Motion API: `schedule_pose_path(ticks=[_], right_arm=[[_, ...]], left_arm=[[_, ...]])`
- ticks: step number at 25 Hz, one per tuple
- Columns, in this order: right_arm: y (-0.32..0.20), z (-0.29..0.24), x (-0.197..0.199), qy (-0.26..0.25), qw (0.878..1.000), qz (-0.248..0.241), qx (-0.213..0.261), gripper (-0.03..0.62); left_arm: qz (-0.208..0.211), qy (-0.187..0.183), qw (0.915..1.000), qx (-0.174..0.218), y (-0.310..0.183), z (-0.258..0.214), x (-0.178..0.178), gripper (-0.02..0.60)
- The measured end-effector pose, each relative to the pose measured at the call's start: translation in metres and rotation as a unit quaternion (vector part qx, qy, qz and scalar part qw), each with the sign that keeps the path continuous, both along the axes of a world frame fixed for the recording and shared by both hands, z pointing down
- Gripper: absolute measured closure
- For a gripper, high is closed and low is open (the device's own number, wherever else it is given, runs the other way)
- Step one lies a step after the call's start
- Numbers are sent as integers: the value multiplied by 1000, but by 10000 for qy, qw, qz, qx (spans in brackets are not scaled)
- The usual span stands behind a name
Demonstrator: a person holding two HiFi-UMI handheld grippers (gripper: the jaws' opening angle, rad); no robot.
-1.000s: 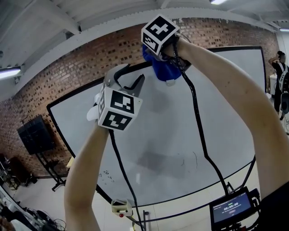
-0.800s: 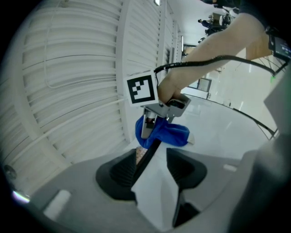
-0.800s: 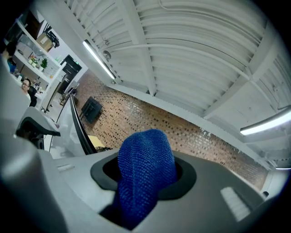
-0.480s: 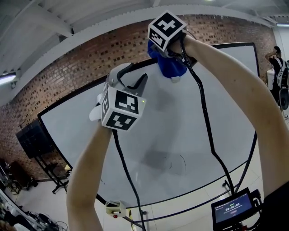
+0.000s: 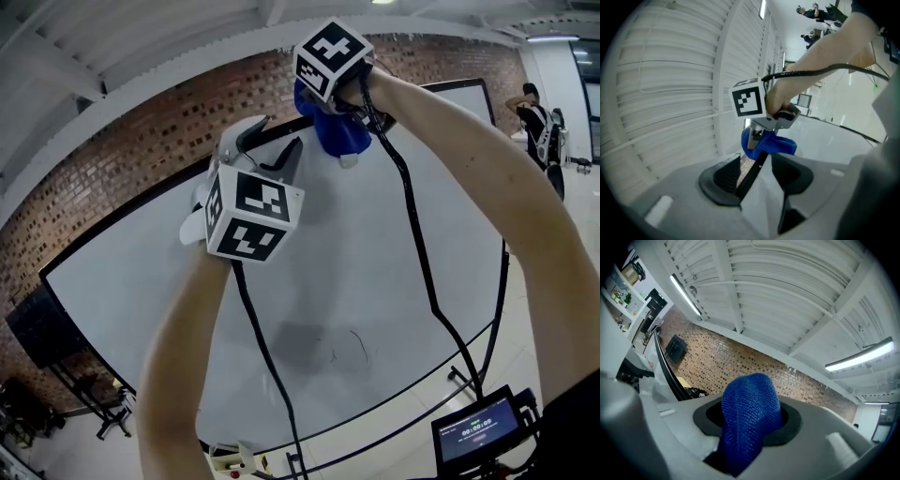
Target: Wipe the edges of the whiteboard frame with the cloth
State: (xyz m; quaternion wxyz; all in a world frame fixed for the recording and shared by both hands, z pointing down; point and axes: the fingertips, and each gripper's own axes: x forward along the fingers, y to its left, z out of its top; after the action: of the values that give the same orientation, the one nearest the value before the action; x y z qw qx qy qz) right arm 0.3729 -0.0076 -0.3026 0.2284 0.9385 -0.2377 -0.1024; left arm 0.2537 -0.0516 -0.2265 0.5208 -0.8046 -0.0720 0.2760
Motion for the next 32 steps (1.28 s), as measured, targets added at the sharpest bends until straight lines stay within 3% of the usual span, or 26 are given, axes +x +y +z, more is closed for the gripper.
schedule_pose_path(ticks=[6,24,32], right_arm=[[46,5,16,27,9997,248,-7,425],[187,-21,80,16,9999,93,-122,425],[229,-2,112,-35,9999,110,85,425]], left_arm=[[115,33,9998,164,44,5,8,373],[-224,-153,9996,59,182,-20,76,373],[-232,-299,9993,70,206,11,111,372]])
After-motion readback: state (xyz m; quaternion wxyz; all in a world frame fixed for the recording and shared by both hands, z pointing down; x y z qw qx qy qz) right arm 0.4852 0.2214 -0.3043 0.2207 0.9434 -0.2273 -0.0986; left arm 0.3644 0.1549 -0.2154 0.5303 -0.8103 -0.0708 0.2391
